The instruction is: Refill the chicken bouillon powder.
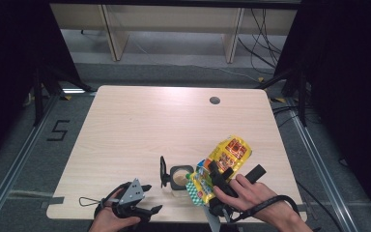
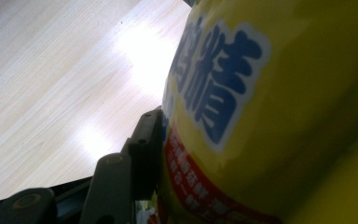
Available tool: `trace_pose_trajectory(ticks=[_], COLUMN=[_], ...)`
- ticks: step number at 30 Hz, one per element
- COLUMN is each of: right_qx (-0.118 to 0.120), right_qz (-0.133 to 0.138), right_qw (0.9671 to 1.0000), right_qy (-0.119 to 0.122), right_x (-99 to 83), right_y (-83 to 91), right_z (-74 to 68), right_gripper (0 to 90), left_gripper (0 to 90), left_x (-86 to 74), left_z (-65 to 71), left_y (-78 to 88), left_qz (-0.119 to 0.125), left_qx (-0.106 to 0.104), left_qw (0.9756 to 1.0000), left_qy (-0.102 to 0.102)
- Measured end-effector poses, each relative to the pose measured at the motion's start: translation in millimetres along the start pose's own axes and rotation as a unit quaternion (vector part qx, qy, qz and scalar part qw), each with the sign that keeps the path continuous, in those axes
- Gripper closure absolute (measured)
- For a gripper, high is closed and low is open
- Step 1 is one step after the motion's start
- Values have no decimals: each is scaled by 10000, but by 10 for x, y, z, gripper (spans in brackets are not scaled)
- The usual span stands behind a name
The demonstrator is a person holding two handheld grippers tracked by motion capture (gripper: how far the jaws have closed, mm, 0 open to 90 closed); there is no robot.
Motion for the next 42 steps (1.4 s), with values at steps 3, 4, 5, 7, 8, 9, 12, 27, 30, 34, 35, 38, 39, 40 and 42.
trace_pose_trajectory(ticks=[3,4,5,7,8,9,12,27,30,34,35,38,39,40,42], right_qx=[8,1,-4,-11,-9,-8,-49,36,26,26,45,37,31,43,37], right_qz=[2,-2,-4,6,18,13,-21,6,19,4,10,5,4,10,14], right_qw=[10000,10000,10000,10000,10000,10000,10000,10000,10000,10000,10000,10000,10000,10000,10000], right_qy=[-9,-1,4,-17,-2,-14,-23,38,69,51,72,65,62,81,81], right_x=[-3,-3,-4,-8,-9,-9,-10,-1,-4,-9,-9,-9,-9,-8,-8], right_y=[0,-1,0,0,0,0,3,-10,-10,-6,-8,-8,-7,-8,-9], right_z=[-3,-5,-5,-8,-3,-3,-6,17,26,29,35,34,33,36,37], right_gripper=[543,543,543,543,543,544,543,546,547,547,547,547,547,548,549], left_gripper=[245,245,245,245,245,245,245,245,245,245,245,245,245,245,245], left_x=[1,-1,0,-1,4,10,9,1,5,6,6,6,6,6,6], left_z=[-15,-13,-18,-18,-20,-24,-22,-3,-6,-6,-5,-5,-5,-5,-5], left_y=[7,-1,2,2,10,21,18,11,16,17,17,18,17,18,18], left_qz=[-67,-58,-91,-92,-135,-184,-177,-17,-56,-57,-58,-60,-53,-52,-51], left_qx=[11,39,38,31,-6,-38,-34,17,15,15,16,17,18,19,20], left_qw=[9999,9999,9999,9999,9998,9997,9998,10000,10000,10000,10000,10000,10000,10000,10000], left_qy=[-89,-89,-132,-122,-112,-122,-118,-50,-62,-60,-60,-61,-64,-62,-62])
Point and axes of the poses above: each handheld gripper's, and its own axes: y roughly backward along the jaws, x roughly out of its top, z roughly to its right, the point moved 1 cm from there along -y, roughly forward along the jaws, and after that the axes turned 14 degrees about z, right-handed, at the moved point
